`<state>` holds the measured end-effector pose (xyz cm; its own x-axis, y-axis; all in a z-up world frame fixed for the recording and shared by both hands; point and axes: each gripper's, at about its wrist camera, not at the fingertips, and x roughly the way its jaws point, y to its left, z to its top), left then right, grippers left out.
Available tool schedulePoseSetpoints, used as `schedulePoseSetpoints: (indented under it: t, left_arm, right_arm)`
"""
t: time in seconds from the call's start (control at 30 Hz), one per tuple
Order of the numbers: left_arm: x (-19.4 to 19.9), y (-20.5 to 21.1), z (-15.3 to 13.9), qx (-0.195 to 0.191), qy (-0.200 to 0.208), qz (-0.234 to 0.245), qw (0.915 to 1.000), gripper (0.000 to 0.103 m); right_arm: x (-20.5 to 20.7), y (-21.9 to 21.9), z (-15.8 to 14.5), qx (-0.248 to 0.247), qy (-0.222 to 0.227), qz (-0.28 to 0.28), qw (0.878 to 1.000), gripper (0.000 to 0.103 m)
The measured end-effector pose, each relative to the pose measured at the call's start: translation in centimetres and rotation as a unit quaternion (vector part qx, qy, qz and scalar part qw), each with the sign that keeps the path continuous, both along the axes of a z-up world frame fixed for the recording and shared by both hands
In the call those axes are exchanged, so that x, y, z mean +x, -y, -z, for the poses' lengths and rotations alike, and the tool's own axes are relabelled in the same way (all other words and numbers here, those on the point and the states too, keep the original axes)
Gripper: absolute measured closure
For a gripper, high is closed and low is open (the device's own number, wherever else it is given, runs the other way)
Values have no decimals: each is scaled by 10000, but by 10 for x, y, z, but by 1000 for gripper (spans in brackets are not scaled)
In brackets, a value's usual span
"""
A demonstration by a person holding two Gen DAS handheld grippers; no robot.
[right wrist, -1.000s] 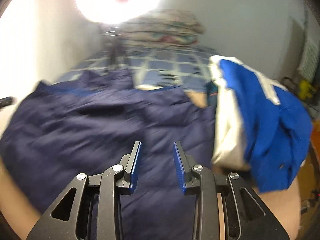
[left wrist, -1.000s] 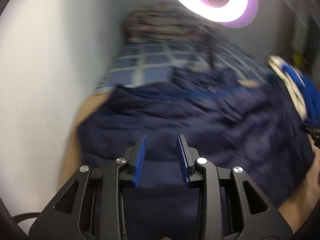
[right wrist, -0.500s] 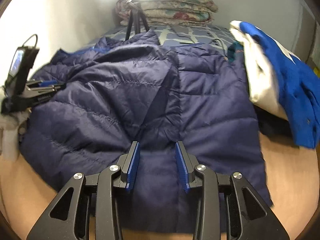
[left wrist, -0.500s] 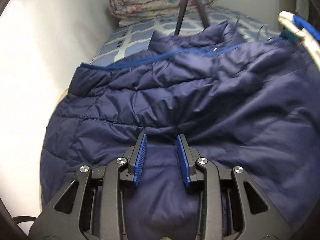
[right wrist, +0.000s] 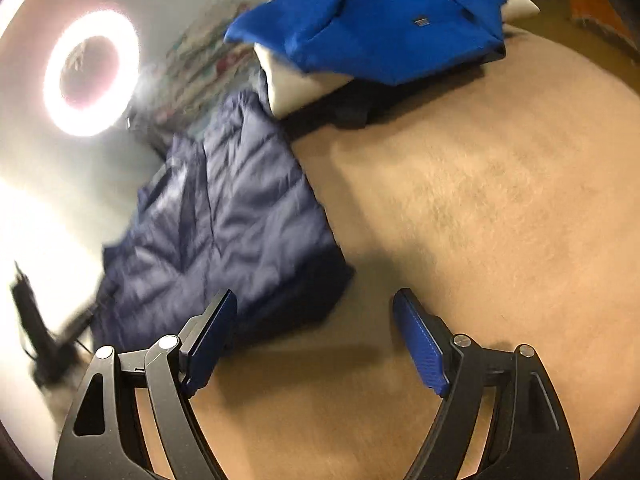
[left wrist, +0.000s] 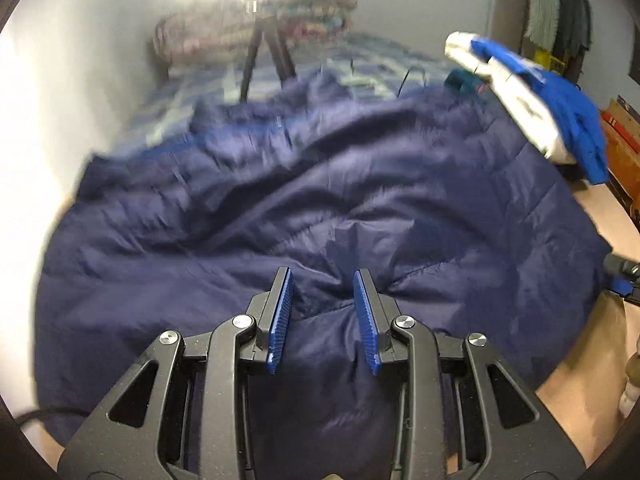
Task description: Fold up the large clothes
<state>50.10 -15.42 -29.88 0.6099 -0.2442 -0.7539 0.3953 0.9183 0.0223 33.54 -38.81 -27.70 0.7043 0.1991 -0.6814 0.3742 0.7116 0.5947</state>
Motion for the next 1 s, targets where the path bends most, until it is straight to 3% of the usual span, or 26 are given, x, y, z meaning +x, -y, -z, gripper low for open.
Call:
schedulePoseSetpoints:
  t: [0.07, 0.17, 0.23, 0.27, 0.3, 0.33, 0.47, 0.6, 0.67, 0.77, 0.87, 1.0]
  left_arm:
    - [4, 4, 19, 114, -8, -66, 9999, 71]
    - [0, 4, 18, 138, 85, -37, 9999, 71]
    - [-4, -9, 7, 26, 88, -93, 9999, 71]
    - [-8, -21, -2, 24, 239, -205, 9995, 71]
    - [-12, -31, -8, 53, 388, -303, 9988, 71]
    - [-18, -49, -17, 157, 604, -482, 9969, 71]
    - [-24, -121, -22, 427, 777, -1259, 9881, 71]
    - [-16, -198, 10, 111, 226, -2231, 9745, 71]
    - [-11, -210, 29, -28, -30, -2109, 9775, 69]
    - [-18, -197, 27, 378, 266, -2047, 9777, 69]
    - [-33, -185, 7, -26, 489, -1970, 9792, 69]
    - [-57, -130, -17, -536, 657, -1114, 9902, 69]
  right_arm:
    - [8, -5, 3, 183, 47, 37, 9998, 21]
    - [22, -21, 0, -350, 41, 54, 9994, 20]
    - [33, -35, -1, -680, -60, -214, 9974, 48]
    - [34, -37, -2, -696, -125, -365, 9968, 74]
    - [33, -37, -6, -746, -133, -428, 9962, 85]
    - [31, -39, -13, -896, -113, -486, 9947, 88]
    - [26, -56, -54, -1859, 174, -866, 9786, 92]
    - [26, -64, -80, -2138, 403, -979, 9711, 93]
    - [28, -66, -85, -2287, 419, -987, 9676, 94]
    - [23, -69, -87, -2561, 418, -1051, 9600, 94]
    - [30, -81, -92, -2706, 503, -1122, 9548, 94]
    - [38, -99, -108, -2916, 675, -1220, 9463, 95]
